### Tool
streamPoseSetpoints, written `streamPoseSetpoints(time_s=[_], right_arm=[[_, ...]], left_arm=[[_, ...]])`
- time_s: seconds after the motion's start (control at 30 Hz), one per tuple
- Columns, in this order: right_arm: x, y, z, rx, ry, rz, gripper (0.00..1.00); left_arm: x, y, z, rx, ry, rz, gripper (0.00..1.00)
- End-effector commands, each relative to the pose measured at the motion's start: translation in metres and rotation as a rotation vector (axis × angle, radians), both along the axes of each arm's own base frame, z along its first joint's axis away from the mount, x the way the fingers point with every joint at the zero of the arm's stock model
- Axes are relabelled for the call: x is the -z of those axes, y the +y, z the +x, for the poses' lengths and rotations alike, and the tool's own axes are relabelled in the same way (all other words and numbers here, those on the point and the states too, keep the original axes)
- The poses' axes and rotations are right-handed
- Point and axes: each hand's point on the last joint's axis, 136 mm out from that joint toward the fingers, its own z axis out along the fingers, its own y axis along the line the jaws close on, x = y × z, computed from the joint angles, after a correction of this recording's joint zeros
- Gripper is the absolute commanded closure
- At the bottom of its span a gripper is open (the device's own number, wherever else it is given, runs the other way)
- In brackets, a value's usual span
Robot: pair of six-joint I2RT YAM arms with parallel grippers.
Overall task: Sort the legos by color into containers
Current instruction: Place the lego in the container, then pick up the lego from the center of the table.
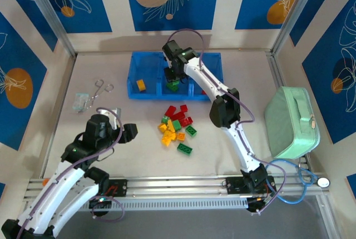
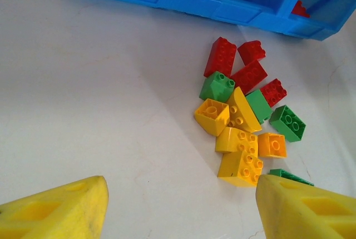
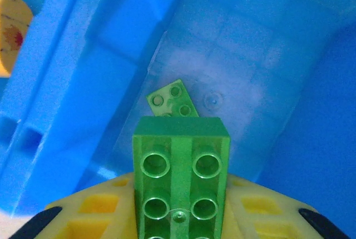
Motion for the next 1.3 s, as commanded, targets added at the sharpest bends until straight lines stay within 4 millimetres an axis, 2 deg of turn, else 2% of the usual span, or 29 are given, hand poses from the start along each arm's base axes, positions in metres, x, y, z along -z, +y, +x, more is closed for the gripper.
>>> streamPoseSetpoints(time_s=[0.0,0.1,0.13,0.17,0.23,0.47,0.67,0.77,0.9,1.27], right_arm=[[0.009,0.006,-0.005,0.001,0.048,0.024,0.65],[0.01,0.005,-0.002,0.014,0.043,0.026,0.59],[0.008,0.005,-0.002,0.014,0.039,0.029,0.54],[0.003,0.006,-0.002,0.01,0.03,0.032,0.44],[-0.005,0.007,-0.003,0.001,0.017,0.038,0.38],[-0.045,0.003,-0.019,0.003,-0.035,0.042,0.38],[-0.086,0.001,-0.052,-0.015,-0.113,0.086,0.38],[-0.098,-0.005,-0.069,-0.01,-0.134,0.115,0.38],[-0.097,-0.017,-0.095,0.001,-0.136,0.143,0.38],[-0.065,-0.064,-0.154,0.091,-0.098,0.161,0.39]], left_arm=[[-0.005,-0.006,0.0,0.013,-0.008,-0.026,0.29],[-0.006,-0.006,0.001,0.017,-0.009,-0.022,0.29],[-0.007,-0.006,0.001,0.02,-0.009,-0.018,0.29],[-0.006,-0.006,0.001,0.021,-0.006,-0.007,0.29],[-0.006,-0.006,0.002,0.03,0.003,0.02,0.29],[-0.002,-0.024,0.005,0.095,0.031,0.08,0.29],[0.015,-0.053,0.006,0.192,0.09,0.165,0.28],[0.022,-0.068,0.009,0.219,0.105,0.176,0.27],[0.031,-0.087,0.017,0.241,0.119,0.153,0.27],[0.073,-0.12,0.044,0.255,0.204,0.165,0.28]])
